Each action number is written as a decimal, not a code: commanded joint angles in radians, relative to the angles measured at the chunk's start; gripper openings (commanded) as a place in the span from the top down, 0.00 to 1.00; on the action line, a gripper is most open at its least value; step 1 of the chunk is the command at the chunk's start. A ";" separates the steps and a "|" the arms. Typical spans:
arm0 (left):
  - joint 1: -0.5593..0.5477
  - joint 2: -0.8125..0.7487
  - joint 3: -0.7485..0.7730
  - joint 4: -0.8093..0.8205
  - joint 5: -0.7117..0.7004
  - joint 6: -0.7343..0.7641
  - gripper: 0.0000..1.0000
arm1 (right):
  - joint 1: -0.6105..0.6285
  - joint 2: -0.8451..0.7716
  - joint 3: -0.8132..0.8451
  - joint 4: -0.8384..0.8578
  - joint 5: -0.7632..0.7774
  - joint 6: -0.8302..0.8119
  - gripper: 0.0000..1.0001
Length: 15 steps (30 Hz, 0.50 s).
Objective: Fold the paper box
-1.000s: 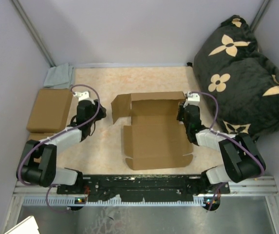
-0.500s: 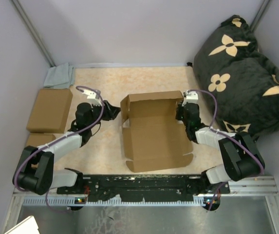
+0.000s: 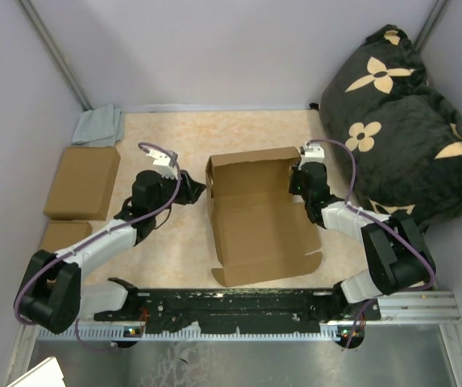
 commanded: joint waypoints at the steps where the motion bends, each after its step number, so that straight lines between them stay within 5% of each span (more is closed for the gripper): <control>1: -0.003 -0.011 0.031 -0.098 -0.123 0.009 0.44 | -0.005 -0.009 0.047 -0.016 0.054 -0.001 0.98; 7: -0.003 -0.017 0.076 -0.296 -0.286 -0.060 0.44 | -0.005 -0.014 0.085 -0.127 0.106 0.014 0.98; 15: -0.006 -0.296 -0.047 -0.285 -0.162 -0.090 0.46 | -0.004 0.069 0.181 -0.224 0.082 0.035 0.98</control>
